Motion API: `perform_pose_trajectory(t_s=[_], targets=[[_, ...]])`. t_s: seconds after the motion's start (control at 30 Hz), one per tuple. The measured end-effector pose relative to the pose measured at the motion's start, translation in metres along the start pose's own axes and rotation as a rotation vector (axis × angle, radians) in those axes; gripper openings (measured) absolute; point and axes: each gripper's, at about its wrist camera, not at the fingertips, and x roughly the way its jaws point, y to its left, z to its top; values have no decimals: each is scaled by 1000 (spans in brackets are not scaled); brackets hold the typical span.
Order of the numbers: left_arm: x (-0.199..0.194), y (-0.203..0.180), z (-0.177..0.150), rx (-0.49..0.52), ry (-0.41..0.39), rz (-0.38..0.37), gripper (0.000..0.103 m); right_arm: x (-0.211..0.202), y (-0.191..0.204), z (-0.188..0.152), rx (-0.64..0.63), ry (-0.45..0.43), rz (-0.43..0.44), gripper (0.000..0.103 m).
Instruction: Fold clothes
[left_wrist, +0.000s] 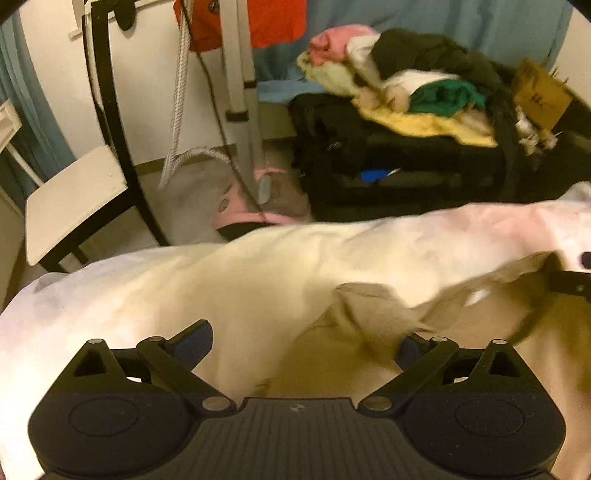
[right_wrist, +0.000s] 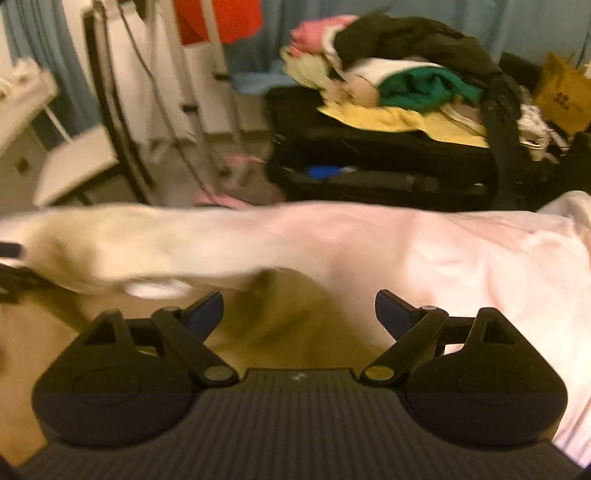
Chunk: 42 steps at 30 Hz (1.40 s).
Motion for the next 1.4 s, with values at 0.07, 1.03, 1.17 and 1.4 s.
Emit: perform_pose_trajectory(t_s=[0.07, 1.03, 1.17, 1.4], targets=[[-23, -9, -9, 2, -59, -2, 103, -24, 7, 2, 13, -40, 39, 90], [-362, -140, -399, -77, -652, 114, 102, -341, 39, -299, 135, -636, 96, 91], [-340, -133, -408, -92, -575, 104, 101, -308, 28, -323, 197, -590, 142, 91], [-270, -61, -374, -492, -386, 12, 99, -282, 23, -316, 250, -508, 202, 91]])
